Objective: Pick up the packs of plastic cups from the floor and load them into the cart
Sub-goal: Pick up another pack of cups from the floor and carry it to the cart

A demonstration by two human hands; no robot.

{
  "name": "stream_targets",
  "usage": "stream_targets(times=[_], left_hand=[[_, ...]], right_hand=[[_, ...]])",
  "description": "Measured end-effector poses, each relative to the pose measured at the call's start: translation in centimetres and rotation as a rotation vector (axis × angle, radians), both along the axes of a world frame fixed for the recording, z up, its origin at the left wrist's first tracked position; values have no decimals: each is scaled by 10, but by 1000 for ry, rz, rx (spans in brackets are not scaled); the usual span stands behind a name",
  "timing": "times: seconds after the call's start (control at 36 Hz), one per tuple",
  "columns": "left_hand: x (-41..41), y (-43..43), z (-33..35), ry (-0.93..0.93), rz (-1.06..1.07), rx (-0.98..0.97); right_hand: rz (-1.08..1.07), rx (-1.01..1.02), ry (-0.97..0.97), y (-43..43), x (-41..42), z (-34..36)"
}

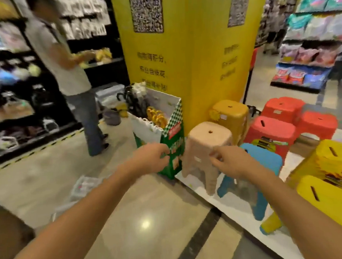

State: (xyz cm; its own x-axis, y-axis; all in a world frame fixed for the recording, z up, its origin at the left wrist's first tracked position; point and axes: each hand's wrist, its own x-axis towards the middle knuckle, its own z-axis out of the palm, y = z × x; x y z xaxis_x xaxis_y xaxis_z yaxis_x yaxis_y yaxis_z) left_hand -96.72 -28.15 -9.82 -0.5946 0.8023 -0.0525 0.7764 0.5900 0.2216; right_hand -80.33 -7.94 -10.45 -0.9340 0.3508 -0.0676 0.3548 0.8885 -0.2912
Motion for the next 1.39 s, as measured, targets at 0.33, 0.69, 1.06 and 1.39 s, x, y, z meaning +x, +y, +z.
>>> stream_targets(times=[0.33,0.69,1.06,1.39], left_hand=[[-39,-162,-9,-57,490,-30],[-133,-337,-38,-104,743,82],[-249,-464,-59,-91,813,17],[-395,-486,-69,69,848,-119]], right_hand=[[381,-4,14,-109,-119,-15],[571,-1,-86,-261,-273,-24],[652,-19,-124,-378,-418,-53],[737,163,-39,-409,-598,-66]])
